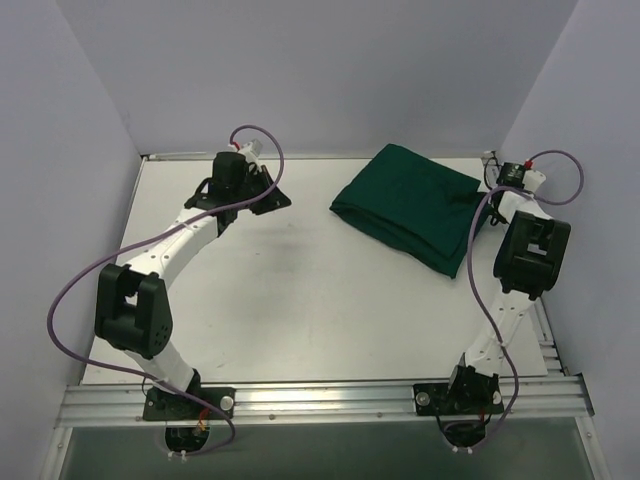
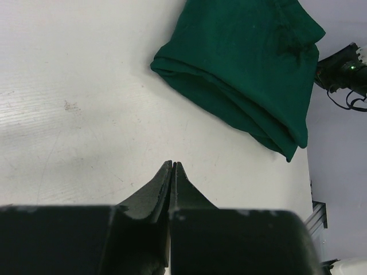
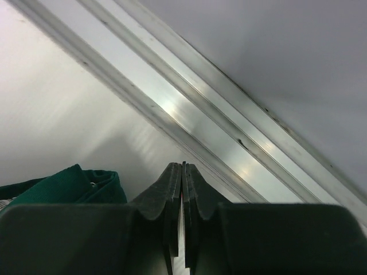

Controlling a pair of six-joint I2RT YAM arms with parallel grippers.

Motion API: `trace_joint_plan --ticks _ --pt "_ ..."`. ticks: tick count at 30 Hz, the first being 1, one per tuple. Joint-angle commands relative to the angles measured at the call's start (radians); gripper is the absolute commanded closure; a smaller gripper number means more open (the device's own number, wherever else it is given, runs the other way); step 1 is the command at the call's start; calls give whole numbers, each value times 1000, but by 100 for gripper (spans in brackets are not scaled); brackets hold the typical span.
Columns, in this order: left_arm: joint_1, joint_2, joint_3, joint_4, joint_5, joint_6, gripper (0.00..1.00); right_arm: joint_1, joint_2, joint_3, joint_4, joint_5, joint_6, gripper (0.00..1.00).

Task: Open and lay out the surgical kit
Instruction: Adjust the surgical kit at the center of the board.

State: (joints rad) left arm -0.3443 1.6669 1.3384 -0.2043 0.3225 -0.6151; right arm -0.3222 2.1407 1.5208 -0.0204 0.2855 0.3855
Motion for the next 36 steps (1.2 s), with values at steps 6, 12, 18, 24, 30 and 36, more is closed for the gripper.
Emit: trace_joint_plan --ticks 6,12,18,24,30,36 --pt "-1 2 36 -3 9 9 98 152 120 191 47 -267 -172 90" --pt "2 1 108 -141 23 14 98 170 42 171 -38 -240 -59 57" --pt "2 -91 85 -314 7 11 98 112 -64 139 -125 -305 -36 26" --pt "4 -203 87 -507 -80 80 95 97 -162 46 -125 -538 47 16" --pt "27 -219 188 -676 -145 215 94 207 -177 51 -156 -646 30 17" --pt "41 -213 183 -669 -132 215 93 242 -61 194 -193 -670 55 21"
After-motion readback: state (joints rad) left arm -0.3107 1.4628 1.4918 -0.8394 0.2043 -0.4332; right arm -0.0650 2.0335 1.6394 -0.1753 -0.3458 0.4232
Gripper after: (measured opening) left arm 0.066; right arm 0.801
